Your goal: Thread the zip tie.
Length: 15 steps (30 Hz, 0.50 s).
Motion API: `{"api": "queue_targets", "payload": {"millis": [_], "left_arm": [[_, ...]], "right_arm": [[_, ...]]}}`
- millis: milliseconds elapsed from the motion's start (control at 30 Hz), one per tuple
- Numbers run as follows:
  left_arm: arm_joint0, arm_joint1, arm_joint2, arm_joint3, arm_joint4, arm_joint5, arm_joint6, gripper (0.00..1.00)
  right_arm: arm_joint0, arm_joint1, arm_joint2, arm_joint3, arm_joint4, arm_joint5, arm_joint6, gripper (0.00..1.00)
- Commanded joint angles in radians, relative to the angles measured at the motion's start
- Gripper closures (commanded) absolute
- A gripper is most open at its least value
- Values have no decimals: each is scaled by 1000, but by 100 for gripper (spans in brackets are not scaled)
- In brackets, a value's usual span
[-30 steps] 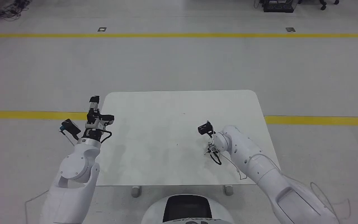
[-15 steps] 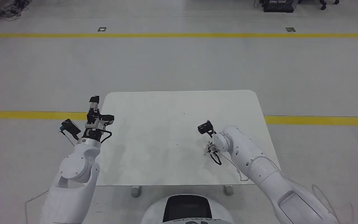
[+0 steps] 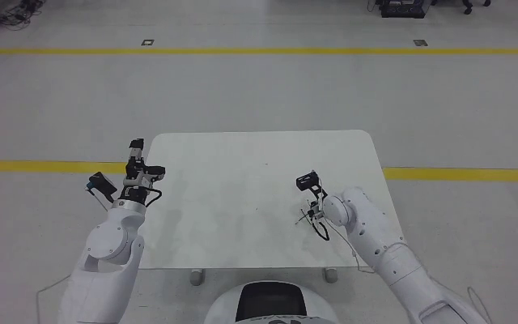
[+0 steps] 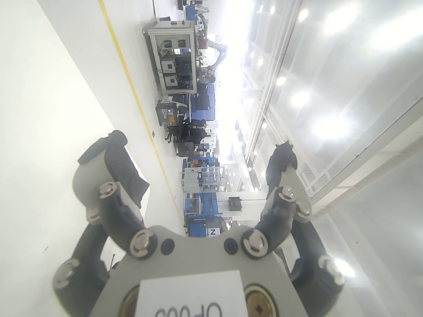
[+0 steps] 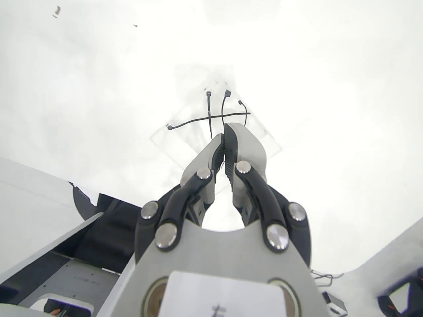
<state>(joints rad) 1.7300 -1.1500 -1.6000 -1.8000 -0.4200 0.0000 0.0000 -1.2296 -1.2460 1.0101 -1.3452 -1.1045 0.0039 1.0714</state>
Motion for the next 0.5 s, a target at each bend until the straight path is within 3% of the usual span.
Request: {"api": "queue_targets", "payload": {"millis": [0, 200, 400, 467], "left_arm": [[0, 0, 0, 0, 0, 0, 0, 0], [0, 0, 0, 0, 0, 0, 0, 0], [0, 0, 0, 0, 0, 0, 0, 0], [0, 0, 0, 0, 0, 0, 0, 0]], "right_arm": [[-27, 8, 28, -31, 4, -11, -21, 100], [-92, 31, 112, -104, 44, -73, -54, 100], [-158, 59, 212, -168, 109, -227, -74, 100], [-179, 69, 252, -178, 153, -300, -72, 100]]}}
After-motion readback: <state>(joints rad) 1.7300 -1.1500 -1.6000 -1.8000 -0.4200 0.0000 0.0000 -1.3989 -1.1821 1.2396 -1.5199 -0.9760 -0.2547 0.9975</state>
